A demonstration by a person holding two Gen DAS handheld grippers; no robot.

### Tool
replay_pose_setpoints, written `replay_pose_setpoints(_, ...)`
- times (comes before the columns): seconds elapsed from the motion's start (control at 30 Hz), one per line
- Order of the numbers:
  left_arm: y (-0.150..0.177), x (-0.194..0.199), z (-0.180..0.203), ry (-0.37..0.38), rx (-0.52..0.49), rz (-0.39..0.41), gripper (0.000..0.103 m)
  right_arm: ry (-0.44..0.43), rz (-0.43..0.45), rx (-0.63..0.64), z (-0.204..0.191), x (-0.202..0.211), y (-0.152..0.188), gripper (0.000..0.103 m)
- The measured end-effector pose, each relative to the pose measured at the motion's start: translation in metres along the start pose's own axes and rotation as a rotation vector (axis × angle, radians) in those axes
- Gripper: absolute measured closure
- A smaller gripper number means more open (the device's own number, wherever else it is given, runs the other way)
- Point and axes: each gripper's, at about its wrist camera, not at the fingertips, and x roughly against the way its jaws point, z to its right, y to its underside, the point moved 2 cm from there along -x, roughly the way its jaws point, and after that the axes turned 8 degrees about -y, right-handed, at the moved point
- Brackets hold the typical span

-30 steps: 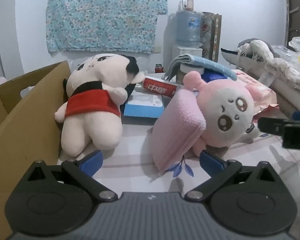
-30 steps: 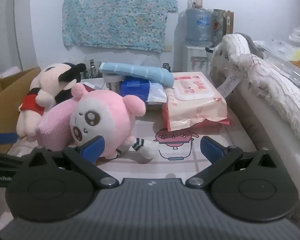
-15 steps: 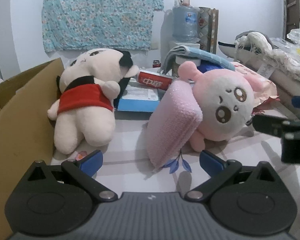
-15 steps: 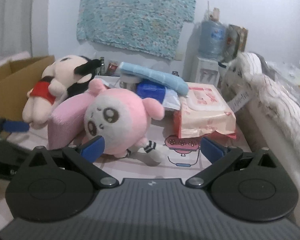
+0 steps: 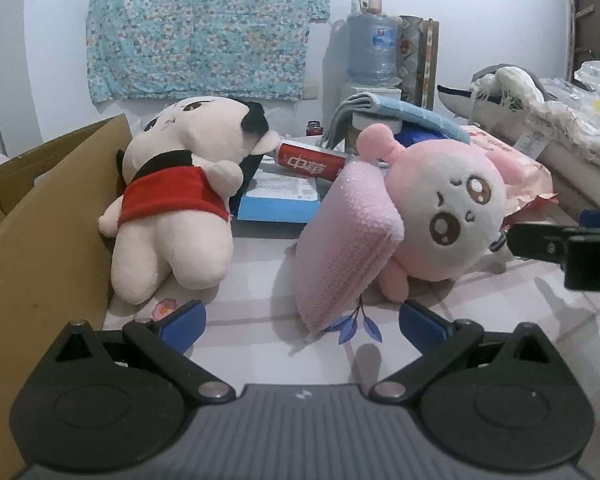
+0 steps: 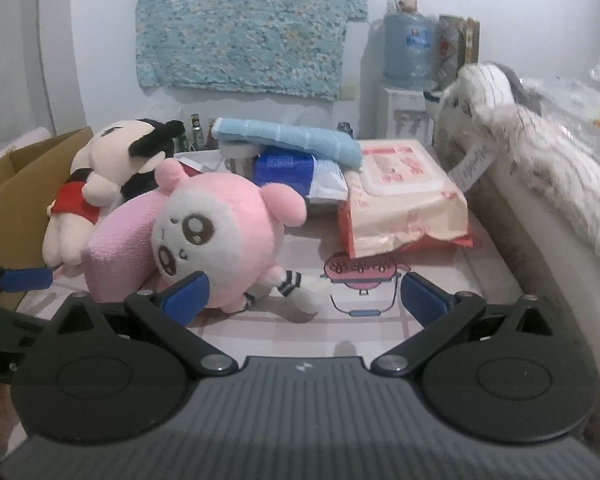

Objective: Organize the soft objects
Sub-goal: 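Move the left tool toward the pink cushion while the right tool approaches the pink bunny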

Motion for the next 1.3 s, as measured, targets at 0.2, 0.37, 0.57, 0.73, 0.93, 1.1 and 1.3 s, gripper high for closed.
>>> replay_pose_setpoints(0.2,-0.003,-0.005,-0.005,-0.040,0.008,0.027,0.000,0.006,0.010,-0.013,0.002,0.001,-0.003,0.001)
replay_pose_setpoints(0.37,-0.001,-0.013,-0.002,-0.086,-0.015,0.033,0.000,-0.010,-0.002,-0.043,0.005,-0.002,-0.002,0.001)
replay_pose_setpoints(0.57,-0.001,-0.008,0.000,-0.058,-0.015,0.046,0.000,0.008,-0.011,-0.055,0.010,-0.011,-0.001,0.001)
replay_pose_setpoints(0.73,-0.001,-0.010,0.006,-0.048,-0.044,0.043,0.000,0.004,-0.002,-0.059,0.011,-0.015,-0.004,0.001)
replay_pose_setpoints(0.93,0.001,-0.011,0.003,-0.043,-0.034,0.028,0.000,0.006,-0.010,-0.068,0.013,-0.015,-0.003,0.001)
replay_pose_setpoints(1.1,-0.001,-0.010,0.003,-0.042,-0.045,0.038,0.000,0.001,0.011,-0.063,0.013,-0.009,-0.006,0.001)
replay_pose_setpoints(1.3,-0.006,-0.006,0.002,0.007,-0.025,0.045,0.000,-0.006,-0.002,-0.075,0.014,-0.010,-0.004,0.001)
